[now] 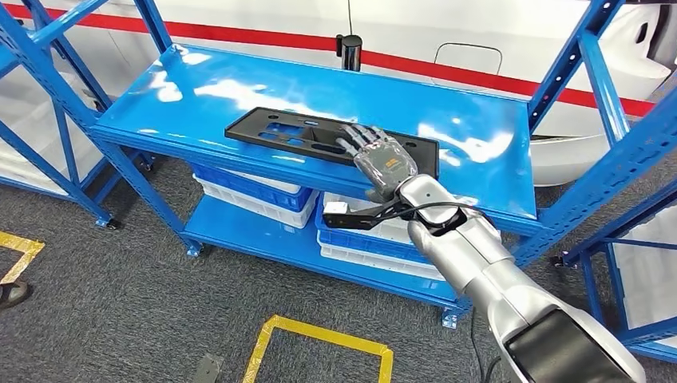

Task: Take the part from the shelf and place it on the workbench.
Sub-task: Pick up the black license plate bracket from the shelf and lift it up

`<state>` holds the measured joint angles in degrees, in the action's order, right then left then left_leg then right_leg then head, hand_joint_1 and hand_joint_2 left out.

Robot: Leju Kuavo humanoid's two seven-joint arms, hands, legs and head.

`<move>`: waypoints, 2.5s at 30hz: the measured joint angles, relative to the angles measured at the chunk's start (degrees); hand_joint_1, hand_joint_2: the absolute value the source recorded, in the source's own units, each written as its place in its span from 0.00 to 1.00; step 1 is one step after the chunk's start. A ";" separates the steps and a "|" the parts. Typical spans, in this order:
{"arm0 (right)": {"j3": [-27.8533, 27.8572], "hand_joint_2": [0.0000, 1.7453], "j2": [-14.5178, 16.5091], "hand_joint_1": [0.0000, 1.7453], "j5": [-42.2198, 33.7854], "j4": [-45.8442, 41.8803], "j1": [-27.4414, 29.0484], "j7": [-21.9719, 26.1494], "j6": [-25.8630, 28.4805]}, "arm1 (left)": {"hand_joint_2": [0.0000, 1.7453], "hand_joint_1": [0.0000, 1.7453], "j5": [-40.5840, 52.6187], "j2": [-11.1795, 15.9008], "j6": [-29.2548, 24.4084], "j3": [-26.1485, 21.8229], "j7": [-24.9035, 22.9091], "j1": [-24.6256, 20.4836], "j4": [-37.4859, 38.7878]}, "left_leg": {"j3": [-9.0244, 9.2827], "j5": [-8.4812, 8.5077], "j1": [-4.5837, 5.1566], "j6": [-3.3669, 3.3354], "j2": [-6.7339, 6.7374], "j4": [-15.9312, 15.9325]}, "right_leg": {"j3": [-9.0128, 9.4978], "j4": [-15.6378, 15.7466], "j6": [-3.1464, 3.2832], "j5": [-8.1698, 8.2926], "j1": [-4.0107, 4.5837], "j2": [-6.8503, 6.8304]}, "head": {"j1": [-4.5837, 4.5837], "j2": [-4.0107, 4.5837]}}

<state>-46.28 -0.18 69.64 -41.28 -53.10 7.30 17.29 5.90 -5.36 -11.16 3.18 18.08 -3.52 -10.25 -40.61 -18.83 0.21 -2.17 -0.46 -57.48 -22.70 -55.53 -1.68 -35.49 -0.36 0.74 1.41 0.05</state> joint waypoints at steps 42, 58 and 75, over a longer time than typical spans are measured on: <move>-0.87 1.00 3.55 0.00 2.41 9.01 -2.03 -5.32 -0.81 | 0.00 0.00 -0.72 -0.69 0.28 -1.75 0.15 -0.24 0.04 | 5.08 -4.75 1.30 -0.98 -1.71 0.39 | -10.15 -1.09 2.02 9.49 1.42 0.07 | 0.03 0.00; 1.72 1.00 1.91 0.93 4.76 13.90 -5.57 -8.43 2.22 | 1.00 0.00 -1.76 -1.49 -7.32 -4.72 16.05 -0.24 0.00 | 5.09 -4.75 1.35 -0.99 -1.70 0.38 | -10.14 -1.08 2.01 9.50 1.38 0.07 | 0.03 0.00; 5.07 1.00 1.31 0.95 0.12 7.14 -4.39 1.23 5.10 | 1.00 0.00 -1.11 -2.16 -8.13 -5.80 19.35 -0.19 0.00 | 5.10 -4.75 1.34 -0.99 -1.68 0.38 | -10.15 -1.09 2.02 9.50 1.40 0.10 | 0.04 0.00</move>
<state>-41.21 1.13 69.75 -34.14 -57.49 8.53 22.39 4.79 -7.52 -19.29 -2.62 37.43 -3.70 -10.25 -35.51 -23.59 1.54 -3.16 -2.14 -57.10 -32.85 -56.62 0.34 -25.99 1.05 0.85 1.45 0.05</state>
